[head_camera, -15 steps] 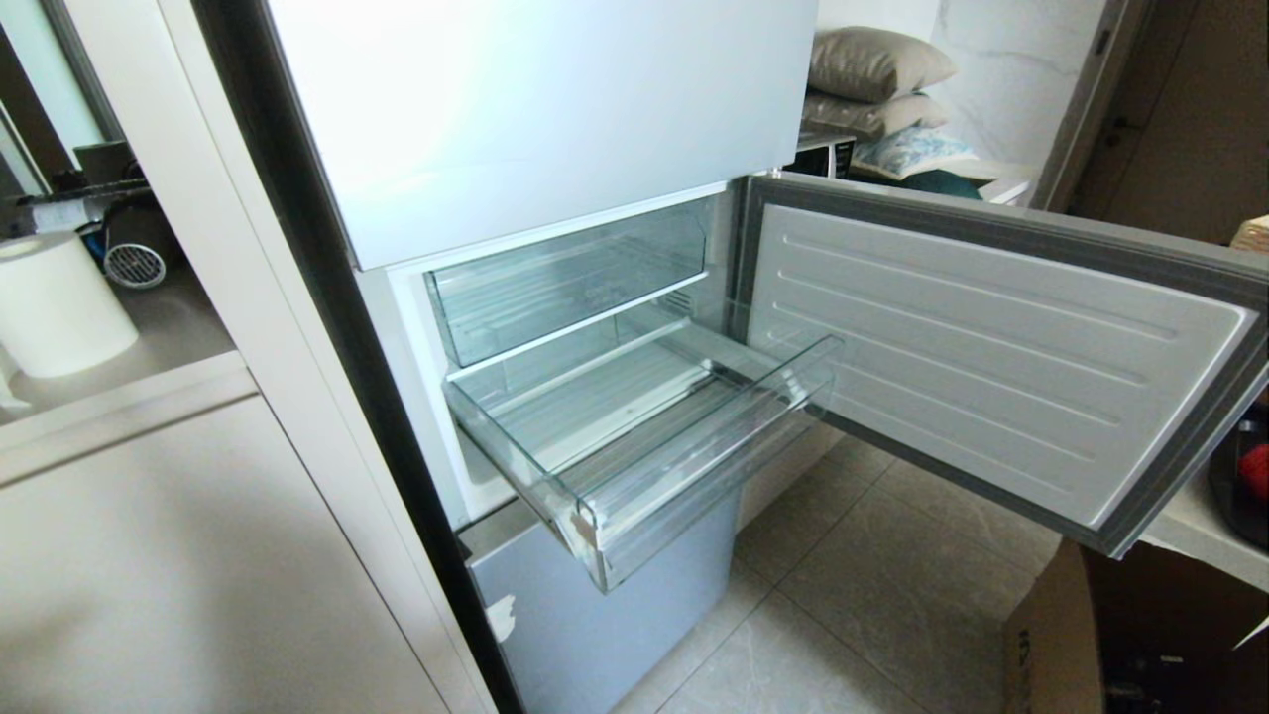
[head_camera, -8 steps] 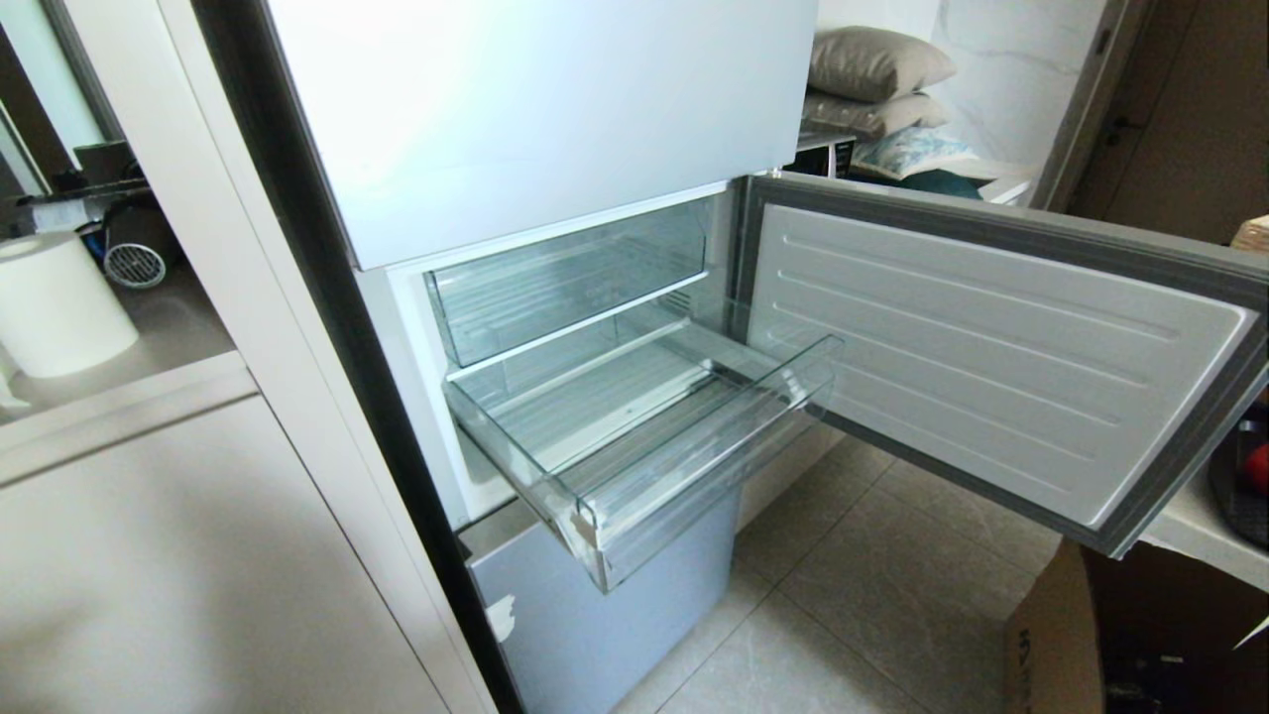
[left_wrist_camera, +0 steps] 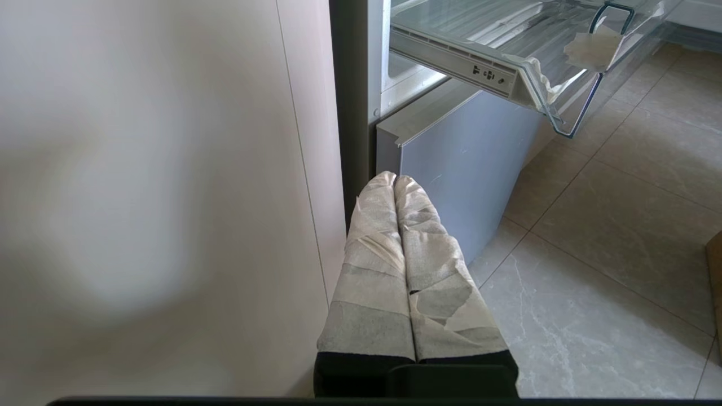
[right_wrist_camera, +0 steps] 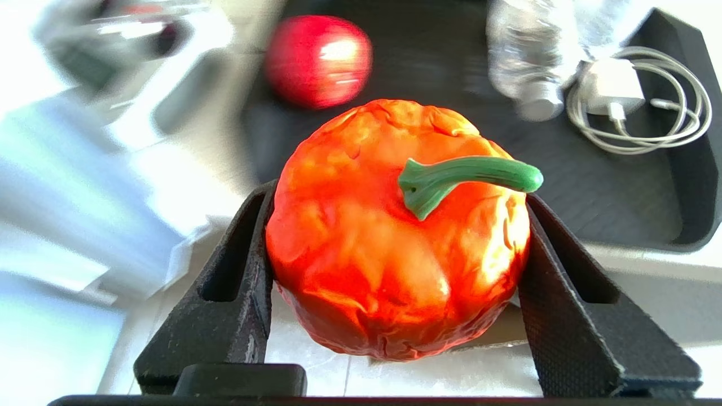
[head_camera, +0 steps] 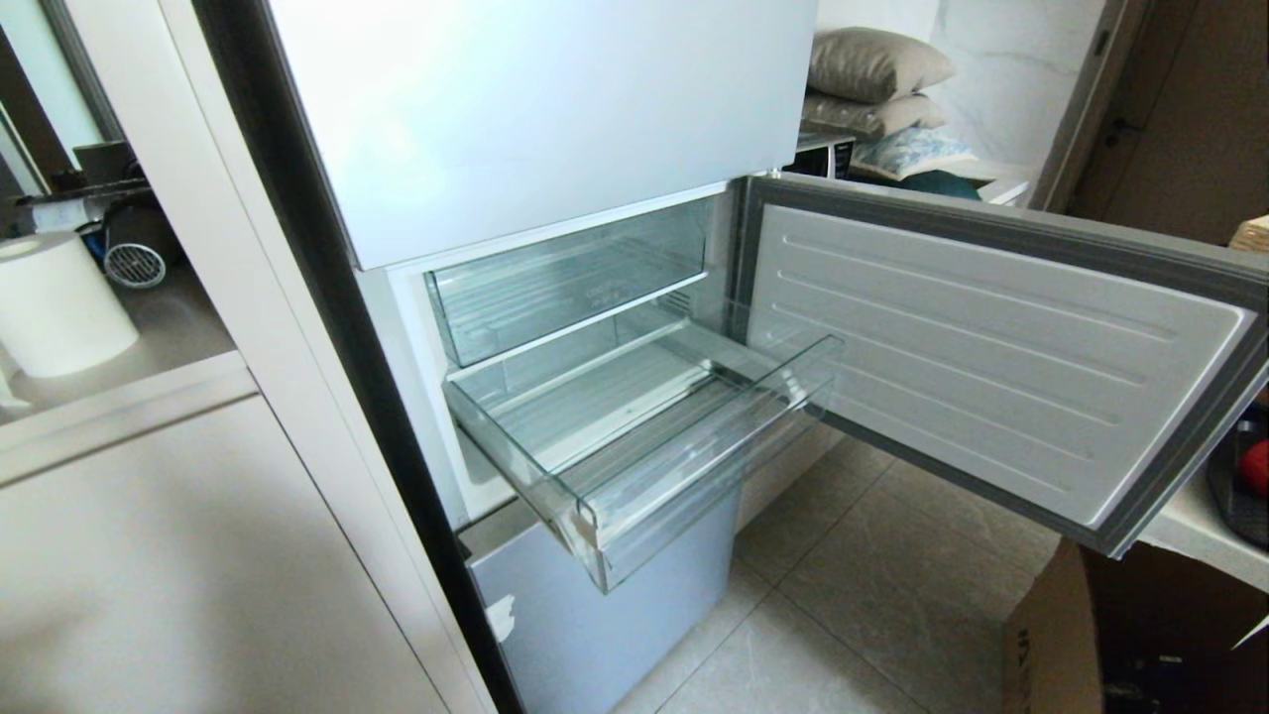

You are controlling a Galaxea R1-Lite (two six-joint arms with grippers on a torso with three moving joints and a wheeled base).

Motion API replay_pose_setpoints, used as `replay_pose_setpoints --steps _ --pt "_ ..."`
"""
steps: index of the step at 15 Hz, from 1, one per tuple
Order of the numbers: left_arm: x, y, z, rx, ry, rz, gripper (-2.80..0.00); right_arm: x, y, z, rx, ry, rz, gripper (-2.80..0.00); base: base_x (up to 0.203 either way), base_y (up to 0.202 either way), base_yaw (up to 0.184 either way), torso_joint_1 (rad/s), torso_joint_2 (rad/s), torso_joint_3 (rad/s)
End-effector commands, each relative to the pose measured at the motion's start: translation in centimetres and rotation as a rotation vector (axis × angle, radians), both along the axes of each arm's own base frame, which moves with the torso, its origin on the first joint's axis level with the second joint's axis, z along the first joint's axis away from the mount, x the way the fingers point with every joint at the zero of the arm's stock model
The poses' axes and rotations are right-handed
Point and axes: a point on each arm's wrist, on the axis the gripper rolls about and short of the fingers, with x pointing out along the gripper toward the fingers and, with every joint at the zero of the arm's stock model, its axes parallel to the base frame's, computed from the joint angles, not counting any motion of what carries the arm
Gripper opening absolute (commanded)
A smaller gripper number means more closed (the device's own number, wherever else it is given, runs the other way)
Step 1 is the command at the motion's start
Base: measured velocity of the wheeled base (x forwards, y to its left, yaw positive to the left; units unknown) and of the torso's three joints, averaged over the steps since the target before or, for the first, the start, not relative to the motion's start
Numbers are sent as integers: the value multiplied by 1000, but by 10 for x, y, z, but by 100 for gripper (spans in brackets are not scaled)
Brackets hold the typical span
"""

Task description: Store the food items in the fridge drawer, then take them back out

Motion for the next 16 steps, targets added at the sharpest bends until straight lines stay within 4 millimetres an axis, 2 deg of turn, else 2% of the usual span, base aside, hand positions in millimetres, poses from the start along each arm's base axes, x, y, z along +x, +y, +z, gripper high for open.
replay_pose_setpoints --steps 1,3,6,7,16 --pt "0 0 0 0 0 0 -280 -29 67 30 -120 -66 59 -280 0 0 0 0 0 0" --pt "0 0 0 0 0 0 -280 -38 105 25 -138 -76 140 -280 0 0 0 0 0 0" --pt "0 0 0 0 0 0 -280 -33 144 16 -148 -86 317 -280 0 0 0 0 0 0" --pt "0 0 0 0 0 0 -280 -34 150 15 -157 -90 339 -280 0 0 0 0 0 0" --pt "0 0 0 0 0 0 -280 -37 155 17 -188 -95 367 -280 0 0 0 0 0 0"
